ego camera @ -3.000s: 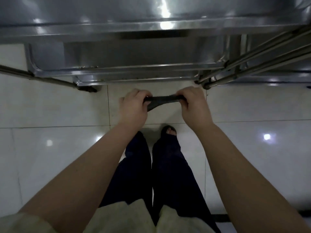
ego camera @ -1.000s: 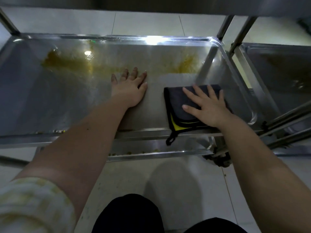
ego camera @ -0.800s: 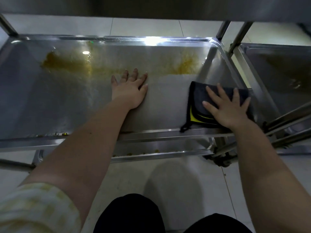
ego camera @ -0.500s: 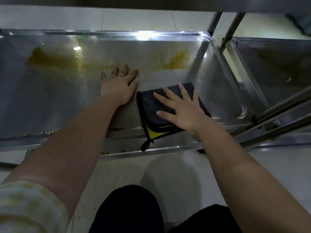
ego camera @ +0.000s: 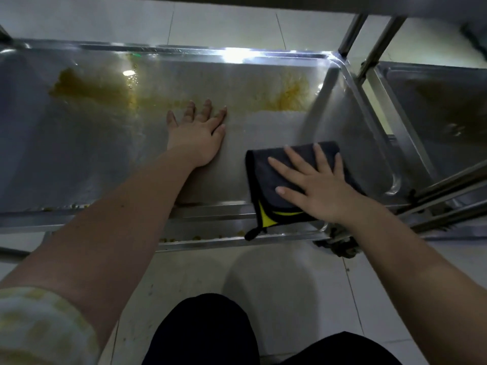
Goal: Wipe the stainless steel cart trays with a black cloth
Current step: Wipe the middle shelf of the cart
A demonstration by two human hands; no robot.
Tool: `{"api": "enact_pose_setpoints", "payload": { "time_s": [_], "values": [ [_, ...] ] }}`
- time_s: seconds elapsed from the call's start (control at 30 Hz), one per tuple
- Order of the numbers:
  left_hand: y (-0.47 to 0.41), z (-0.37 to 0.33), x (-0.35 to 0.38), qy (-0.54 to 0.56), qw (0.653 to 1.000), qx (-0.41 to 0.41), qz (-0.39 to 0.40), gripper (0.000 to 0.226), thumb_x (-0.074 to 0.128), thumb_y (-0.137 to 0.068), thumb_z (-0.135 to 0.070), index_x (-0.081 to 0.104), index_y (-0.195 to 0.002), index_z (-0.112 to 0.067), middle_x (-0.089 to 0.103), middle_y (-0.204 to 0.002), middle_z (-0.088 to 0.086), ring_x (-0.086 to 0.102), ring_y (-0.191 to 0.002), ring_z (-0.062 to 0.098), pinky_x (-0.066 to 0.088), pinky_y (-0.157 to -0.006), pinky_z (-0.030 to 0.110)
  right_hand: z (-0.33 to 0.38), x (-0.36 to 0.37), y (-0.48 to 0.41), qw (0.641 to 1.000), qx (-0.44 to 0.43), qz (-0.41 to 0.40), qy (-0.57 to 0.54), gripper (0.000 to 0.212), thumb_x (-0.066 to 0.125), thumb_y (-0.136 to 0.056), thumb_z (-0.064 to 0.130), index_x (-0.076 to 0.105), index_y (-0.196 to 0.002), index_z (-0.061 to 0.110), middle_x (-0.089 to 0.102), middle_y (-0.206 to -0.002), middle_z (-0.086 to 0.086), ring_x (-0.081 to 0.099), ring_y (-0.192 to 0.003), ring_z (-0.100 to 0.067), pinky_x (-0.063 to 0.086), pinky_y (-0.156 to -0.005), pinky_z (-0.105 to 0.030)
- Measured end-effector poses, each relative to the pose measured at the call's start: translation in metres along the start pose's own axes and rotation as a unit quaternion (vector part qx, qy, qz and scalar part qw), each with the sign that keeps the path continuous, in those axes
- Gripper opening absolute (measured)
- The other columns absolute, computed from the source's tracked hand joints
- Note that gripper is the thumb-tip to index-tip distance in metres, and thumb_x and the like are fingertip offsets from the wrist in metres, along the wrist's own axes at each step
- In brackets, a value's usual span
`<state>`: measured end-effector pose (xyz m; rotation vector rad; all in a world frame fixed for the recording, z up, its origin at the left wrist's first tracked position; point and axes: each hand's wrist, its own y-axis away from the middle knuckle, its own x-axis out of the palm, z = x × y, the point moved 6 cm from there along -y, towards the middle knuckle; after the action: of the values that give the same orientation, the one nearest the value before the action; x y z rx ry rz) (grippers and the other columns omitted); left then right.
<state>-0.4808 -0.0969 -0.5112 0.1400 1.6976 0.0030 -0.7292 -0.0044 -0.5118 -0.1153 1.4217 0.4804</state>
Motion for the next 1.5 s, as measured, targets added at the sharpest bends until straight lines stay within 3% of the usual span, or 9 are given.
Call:
{"api": "enact_pose_setpoints", "payload": {
  "time_s": [0.13, 0.27, 0.4, 0.57, 0.77, 0.9, 1.1, 1.3, 1.5],
  "values": [
    [0.001, -0.001, -0.001, 0.000, 1.000, 0.002, -0.003, 0.051, 0.015, -0.104, -0.048, 0.006, -0.154, -0.044, -0.002, -0.165, -0.007, 0.000, -0.151, 0.026, -0.002, -0.116, 0.062, 0.021, -0.008, -0.046, 0.999, -0.039, -0.001, 0.004, 0.057, 0.006, -0.079, 0.085, -0.016, -0.131, 0.075, -0.024, -0.151, 0.032, -0.025, -0.145, -0.033, -0.025, -0.106, -0.060],
    [-0.003, 0.000, 0.003, 0.004, 1.000, 0.004, -0.015, 0.051, 0.015, -0.104, -0.049, 0.006, -0.154, -0.045, 0.000, -0.165, -0.009, 0.001, -0.151, 0.025, -0.002, -0.115, 0.062, 0.002, -0.026, -0.123, 0.998, 0.045, -0.032, 0.018, 0.057, 0.013, -0.088, 0.078, -0.006, -0.141, 0.067, -0.009, -0.161, 0.021, -0.014, -0.147, -0.039, -0.015, -0.108, -0.069],
    [-0.007, 0.006, 0.009, 0.018, 0.999, 0.003, -0.032, 0.052, 0.016, -0.103, -0.050, 0.001, -0.152, -0.049, 0.000, -0.165, -0.011, 0.000, -0.151, 0.022, -0.004, -0.115, 0.060, 0.002, -0.032, -0.175, 0.994, 0.107, -0.002, -0.009, 0.062, 0.016, -0.089, 0.077, -0.005, -0.145, 0.061, -0.011, -0.162, 0.016, -0.018, -0.146, -0.040, -0.017, -0.105, -0.072],
    [-0.008, 0.003, 0.010, 0.009, 0.999, -0.012, -0.034, 0.053, 0.015, -0.103, -0.049, 0.002, -0.154, -0.043, -0.002, -0.165, -0.011, 0.000, -0.151, 0.021, -0.003, -0.115, 0.061, 0.016, -0.027, -0.113, 0.998, 0.061, -0.023, -0.008, 0.060, 0.016, -0.091, 0.073, -0.001, -0.147, 0.058, -0.008, -0.163, 0.017, -0.016, -0.146, -0.041, -0.015, -0.109, -0.068],
    [-0.007, 0.001, 0.008, -0.007, 1.000, -0.004, -0.025, 0.054, 0.013, -0.103, -0.048, 0.002, -0.155, -0.039, -0.004, -0.165, -0.007, -0.001, -0.151, 0.025, -0.004, -0.114, 0.063, 0.025, -0.001, -0.023, 0.999, -0.025, -0.012, 0.018, 0.061, -0.005, -0.078, 0.082, -0.023, -0.134, 0.068, -0.036, -0.146, 0.030, -0.028, -0.144, -0.032, -0.029, -0.105, -0.055],
    [-0.008, -0.001, 0.010, -0.028, 0.999, 0.006, -0.028, 0.056, 0.012, -0.103, -0.047, 0.001, -0.156, -0.034, -0.004, -0.165, -0.003, -0.003, -0.151, 0.027, -0.006, -0.115, 0.063, 0.005, -0.020, -0.105, 0.998, 0.047, -0.032, 0.031, 0.059, 0.006, -0.087, 0.074, -0.013, -0.142, 0.062, -0.019, -0.159, 0.020, -0.016, -0.147, -0.038, -0.017, -0.109, -0.066],
    [-0.010, 0.004, 0.012, -0.019, 0.999, 0.001, -0.026, 0.056, 0.011, -0.103, -0.047, -0.003, -0.156, -0.035, -0.006, -0.165, -0.004, -0.005, -0.151, 0.023, -0.009, -0.115, 0.061, 0.000, -0.036, -0.204, 0.992, 0.118, -0.042, -0.002, 0.060, 0.014, -0.093, 0.072, -0.005, -0.148, 0.056, -0.010, -0.163, 0.013, -0.016, -0.146, -0.042, -0.016, -0.106, -0.073],
    [-0.008, 0.003, 0.009, -0.002, 1.000, 0.001, -0.024, 0.054, 0.012, -0.104, -0.045, 0.000, -0.156, -0.034, -0.006, -0.165, -0.005, -0.006, -0.151, 0.023, -0.009, -0.116, 0.059, 0.006, -0.025, -0.145, 0.998, 0.061, -0.020, 0.019, 0.059, 0.008, -0.088, 0.075, -0.010, -0.143, 0.063, -0.012, -0.162, 0.017, -0.016, -0.147, -0.040, -0.015, -0.108, -0.070],
    [-0.008, 0.001, 0.008, -0.004, 1.000, -0.005, -0.028, 0.054, 0.011, -0.103, -0.047, 0.001, -0.155, -0.039, -0.005, -0.165, -0.005, -0.005, -0.151, 0.025, -0.008, -0.115, 0.063, 0.034, 0.003, -0.049, 0.999, 0.006, -0.029, 0.038, 0.062, -0.010, -0.076, 0.083, -0.024, -0.135, 0.067, -0.030, -0.153, 0.022, -0.024, -0.144, -0.038, -0.024, -0.104, -0.064]
  ]
}}
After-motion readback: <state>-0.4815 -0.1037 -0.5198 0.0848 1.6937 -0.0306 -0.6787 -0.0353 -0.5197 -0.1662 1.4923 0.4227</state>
